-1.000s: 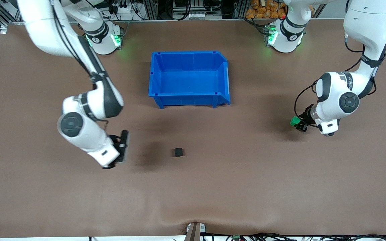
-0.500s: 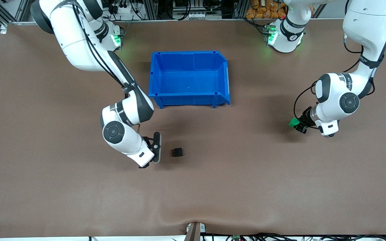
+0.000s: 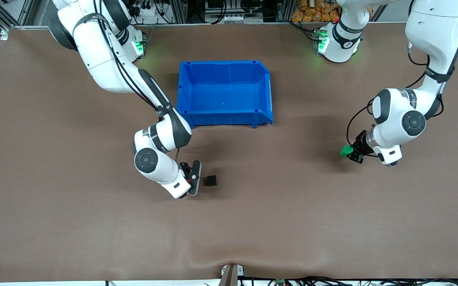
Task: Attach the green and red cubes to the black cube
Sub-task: 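Carry the red cube and the green cube toward the black cube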
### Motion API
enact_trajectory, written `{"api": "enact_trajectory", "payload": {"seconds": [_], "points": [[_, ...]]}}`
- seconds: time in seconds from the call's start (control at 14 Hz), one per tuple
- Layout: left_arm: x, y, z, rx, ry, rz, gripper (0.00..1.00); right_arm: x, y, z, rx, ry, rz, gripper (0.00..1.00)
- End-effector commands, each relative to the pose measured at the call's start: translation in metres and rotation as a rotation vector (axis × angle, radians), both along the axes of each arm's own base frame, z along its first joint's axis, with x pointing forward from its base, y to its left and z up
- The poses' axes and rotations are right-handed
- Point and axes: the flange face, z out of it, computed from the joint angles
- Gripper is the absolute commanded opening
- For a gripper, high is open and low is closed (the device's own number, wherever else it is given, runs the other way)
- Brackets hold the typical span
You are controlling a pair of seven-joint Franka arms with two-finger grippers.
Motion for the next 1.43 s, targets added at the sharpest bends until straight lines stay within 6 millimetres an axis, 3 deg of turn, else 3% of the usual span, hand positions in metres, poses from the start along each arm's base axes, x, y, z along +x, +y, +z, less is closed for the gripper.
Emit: {"api": "enact_trajectory", "payload": {"seconds": [0.0, 0.43, 0.5, 0.57, 0.79, 1.0, 1.36], "points": [[0.018, -0.022, 0.003, -0.015, -0.020, 0.071, 0.00, -0.002, 0.019, -0.013, 0.032, -0.005, -0.021, 0.00], [0.046, -0.061, 0.014, -0.028, -0.061, 0.159, 0.00, -0.026, 0.058, -0.022, 0.026, 0.016, -0.013, 0.00], [0.049, -0.071, 0.015, -0.031, -0.065, 0.169, 0.00, -0.031, 0.065, -0.023, 0.022, 0.017, 0.004, 0.19], [0.052, -0.081, 0.016, -0.035, -0.070, 0.182, 0.00, -0.031, 0.066, -0.022, 0.023, 0.016, 0.005, 0.97], [0.061, -0.112, 0.021, -0.045, -0.084, 0.223, 0.00, -0.030, 0.062, -0.020, 0.020, 0.020, 0.006, 1.00], [0.064, -0.149, 0.026, -0.054, -0.085, 0.274, 0.00, -0.030, 0.055, -0.002, -0.001, 0.063, 0.007, 1.00], [0.072, -0.231, 0.037, -0.103, -0.101, 0.318, 0.00, -0.023, -0.011, 0.053, -0.060, 0.205, -0.038, 1.00]]}}
